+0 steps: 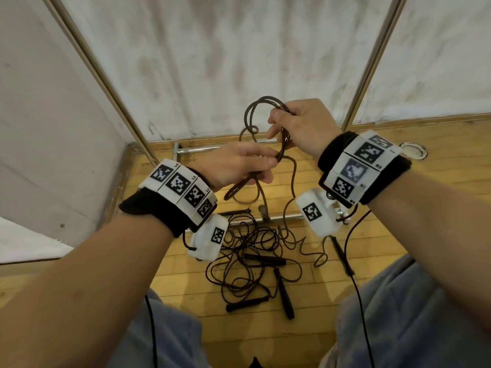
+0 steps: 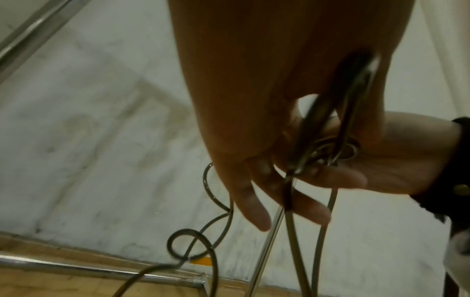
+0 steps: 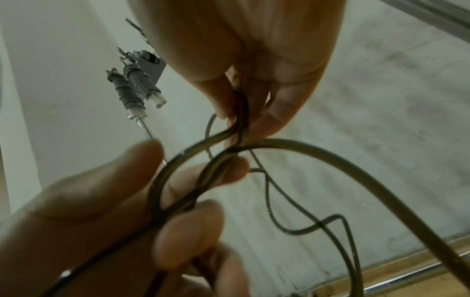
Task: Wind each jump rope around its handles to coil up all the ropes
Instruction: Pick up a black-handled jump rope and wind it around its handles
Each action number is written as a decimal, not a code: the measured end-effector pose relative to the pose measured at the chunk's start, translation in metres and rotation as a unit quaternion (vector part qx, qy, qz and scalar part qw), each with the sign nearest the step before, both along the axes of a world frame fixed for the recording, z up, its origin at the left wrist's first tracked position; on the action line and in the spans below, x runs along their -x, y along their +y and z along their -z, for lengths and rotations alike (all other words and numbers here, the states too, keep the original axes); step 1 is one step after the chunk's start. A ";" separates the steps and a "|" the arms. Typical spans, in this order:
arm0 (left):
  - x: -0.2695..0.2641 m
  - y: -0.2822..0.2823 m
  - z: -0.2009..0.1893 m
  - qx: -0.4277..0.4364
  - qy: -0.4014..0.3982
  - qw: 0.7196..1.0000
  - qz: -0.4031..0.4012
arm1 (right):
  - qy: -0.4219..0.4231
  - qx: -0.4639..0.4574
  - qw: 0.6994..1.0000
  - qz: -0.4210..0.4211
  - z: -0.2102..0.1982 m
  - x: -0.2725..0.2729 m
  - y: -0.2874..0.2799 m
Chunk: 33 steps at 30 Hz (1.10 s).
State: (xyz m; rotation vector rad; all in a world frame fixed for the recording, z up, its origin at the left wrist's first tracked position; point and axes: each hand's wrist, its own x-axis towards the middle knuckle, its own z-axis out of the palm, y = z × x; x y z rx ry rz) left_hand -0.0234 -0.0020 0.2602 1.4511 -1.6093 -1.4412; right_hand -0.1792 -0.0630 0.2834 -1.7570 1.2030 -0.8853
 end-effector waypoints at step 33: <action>-0.010 -0.011 0.010 0.038 -0.028 0.987 -0.155 | -0.027 -0.068 0.997 0.039 0.003 0.008 -0.013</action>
